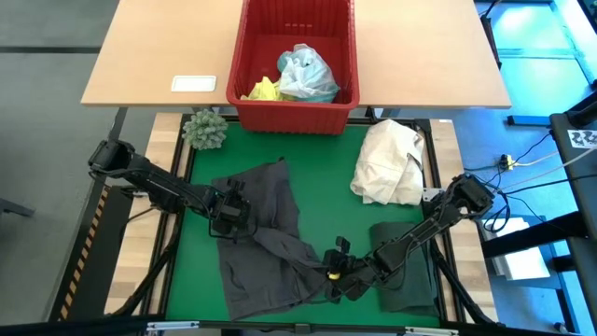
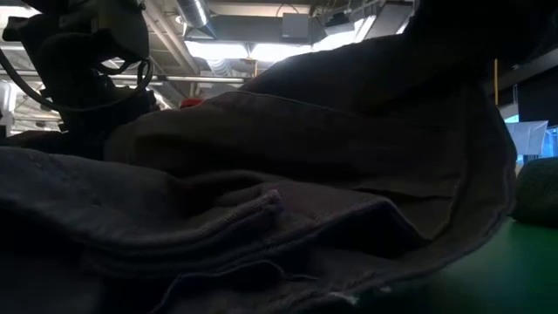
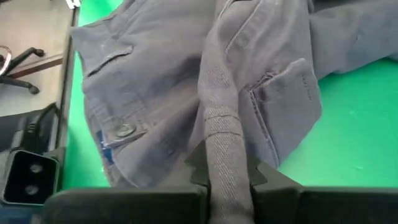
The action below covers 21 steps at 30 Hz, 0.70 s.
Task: Fold Laundry from Bin
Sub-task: Fold the gray short
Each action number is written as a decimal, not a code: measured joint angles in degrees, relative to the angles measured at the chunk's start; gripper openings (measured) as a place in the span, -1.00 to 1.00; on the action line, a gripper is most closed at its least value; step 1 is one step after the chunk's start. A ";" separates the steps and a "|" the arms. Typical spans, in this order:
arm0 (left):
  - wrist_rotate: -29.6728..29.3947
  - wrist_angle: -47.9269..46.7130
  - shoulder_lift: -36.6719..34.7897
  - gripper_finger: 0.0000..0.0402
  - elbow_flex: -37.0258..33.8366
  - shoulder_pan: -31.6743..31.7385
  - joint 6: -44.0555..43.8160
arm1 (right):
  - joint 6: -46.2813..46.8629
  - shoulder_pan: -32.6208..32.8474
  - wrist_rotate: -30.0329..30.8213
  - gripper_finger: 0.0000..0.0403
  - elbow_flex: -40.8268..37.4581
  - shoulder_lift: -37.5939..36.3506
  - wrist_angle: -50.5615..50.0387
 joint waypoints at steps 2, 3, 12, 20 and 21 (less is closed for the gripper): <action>-0.05 -0.02 0.00 -0.98 0.00 0.00 0.00 | 0.03 0.02 -0.04 -0.88 0.00 0.00 0.07; -0.16 -0.02 0.00 -0.98 0.00 0.00 0.04 | 0.03 0.02 -0.02 -0.88 0.00 0.00 0.03; -3.66 -0.06 0.00 -0.99 0.00 -0.15 1.55 | -0.04 0.02 2.82 -0.96 0.00 0.00 -0.48; -6.21 2.60 0.00 -1.00 0.00 2.34 -0.69 | 1.85 0.02 6.21 -0.97 0.00 -2.97 -7.95; -6.82 2.87 0.00 -1.00 0.00 2.89 -1.29 | 2.30 0.02 6.80 -0.97 0.00 -3.55 -9.32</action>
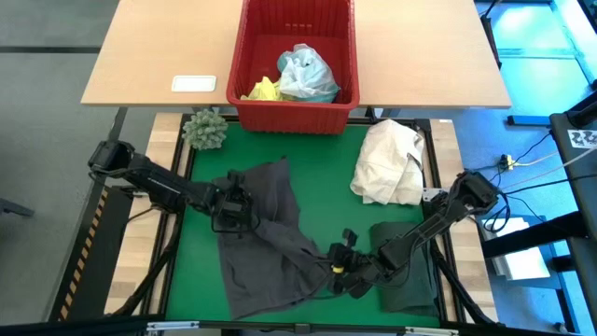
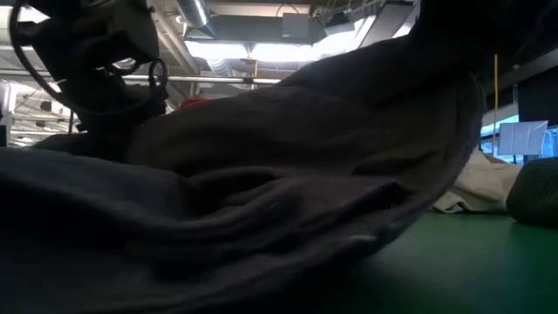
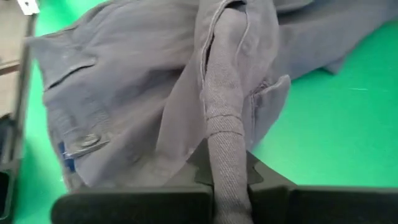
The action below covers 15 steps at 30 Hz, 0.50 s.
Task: Fold Laundry from Bin
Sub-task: Fold the gray short
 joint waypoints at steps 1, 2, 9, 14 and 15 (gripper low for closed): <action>-0.57 0.54 0.00 -1.00 0.00 0.64 -0.25 | 0.41 0.00 0.81 -0.97 0.00 -0.62 -1.23; -1.06 1.14 0.00 -1.00 0.03 1.38 -0.39 | 0.79 0.00 1.39 -0.97 0.00 -1.21 -2.82; -1.54 3.17 0.00 -1.00 3.96 7.96 -0.38 | 5.78 0.00 6.14 -0.98 0.00 -6.39 -17.73; -1.60 3.17 0.00 -1.00 9.25 11.96 0.07 | 10.47 0.00 8.99 -0.99 -0.02 -10.77 -28.52; -1.60 3.12 0.00 -1.00 10.31 12.60 0.44 | 11.13 0.00 9.63 -0.99 -0.02 -11.66 -30.27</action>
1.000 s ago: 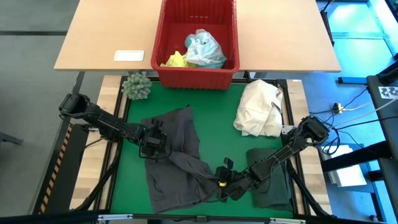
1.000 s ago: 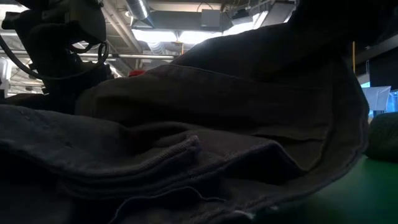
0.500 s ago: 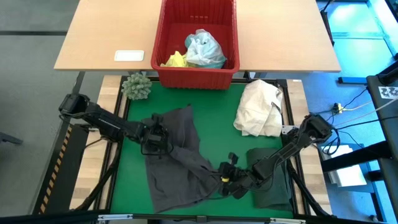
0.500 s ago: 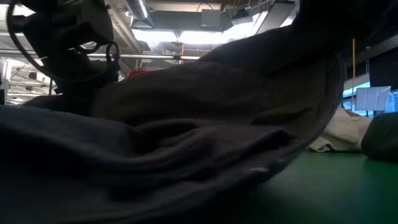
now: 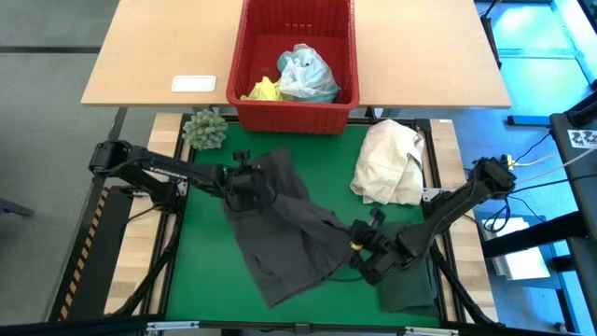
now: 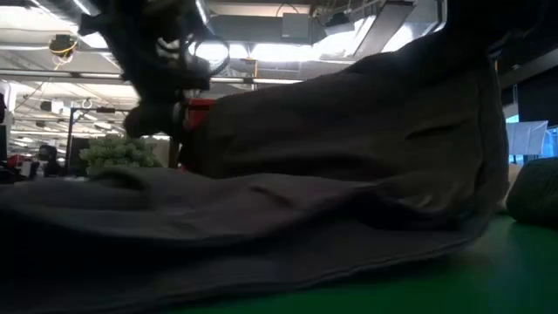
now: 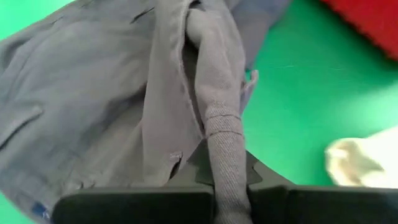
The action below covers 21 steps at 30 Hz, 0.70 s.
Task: Fold Laundry from Bin
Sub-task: Fold the gray short
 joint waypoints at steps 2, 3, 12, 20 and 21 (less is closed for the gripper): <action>0.02 -0.01 0.00 -1.00 1.89 0.99 1.03 | 0.94 0.00 0.83 -0.99 0.00 -1.82 -3.11; 0.00 -0.14 0.00 -1.00 2.82 1.47 1.60 | 1.61 0.00 1.26 -0.99 0.00 -2.77 -4.53; 0.02 -5.15 0.00 -1.00 10.72 4.05 4.20 | 2.26 0.00 5.21 -0.99 0.00 -10.09 -11.18; 2.10 -13.29 0.00 -1.00 14.82 3.34 6.72 | 2.01 0.00 4.65 -0.99 -0.02 -10.90 -9.09; 2.63 -14.72 0.00 -1.00 14.98 2.95 6.77 | 1.54 0.02 4.34 -0.99 -0.02 -10.72 -7.83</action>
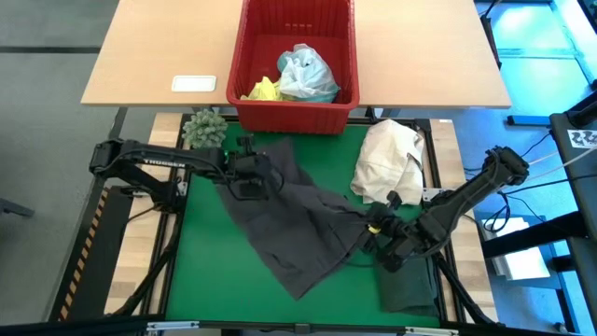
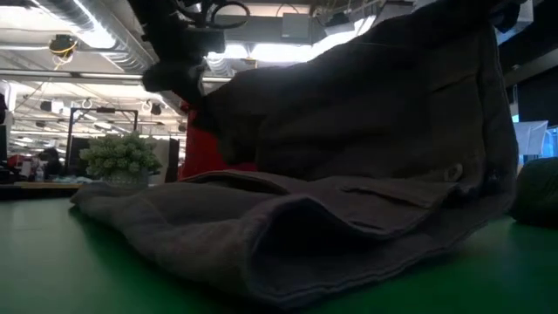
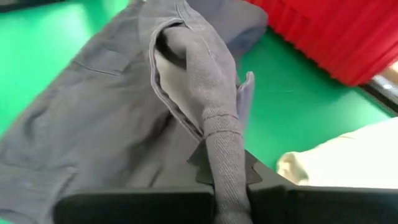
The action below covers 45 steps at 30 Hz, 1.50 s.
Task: Fold Laundry from Bin
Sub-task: Fold the gray short
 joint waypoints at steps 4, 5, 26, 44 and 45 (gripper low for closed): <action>0.90 -5.43 -0.54 -1.00 0.05 -2.50 -0.07 | -4.39 0.05 -1.53 -0.99 -0.04 0.24 6.48; 0.97 -6.97 -0.71 -1.00 0.05 -3.32 -0.36 | -5.76 0.05 -1.62 -0.99 -0.04 0.20 8.55; 2.95 -27.62 -10.87 -1.00 0.06 -19.27 -14.40 | -24.77 0.03 -15.01 -0.99 -0.01 18.53 45.32; 10.03 -27.90 -10.41 -0.99 -14.17 -28.37 -24.96 | -29.88 -0.18 -26.60 -0.91 0.01 27.48 63.24; 9.93 -27.78 -10.40 -0.98 -14.46 -28.29 -25.36 | -30.07 -0.21 -26.99 -0.87 0.01 27.56 63.56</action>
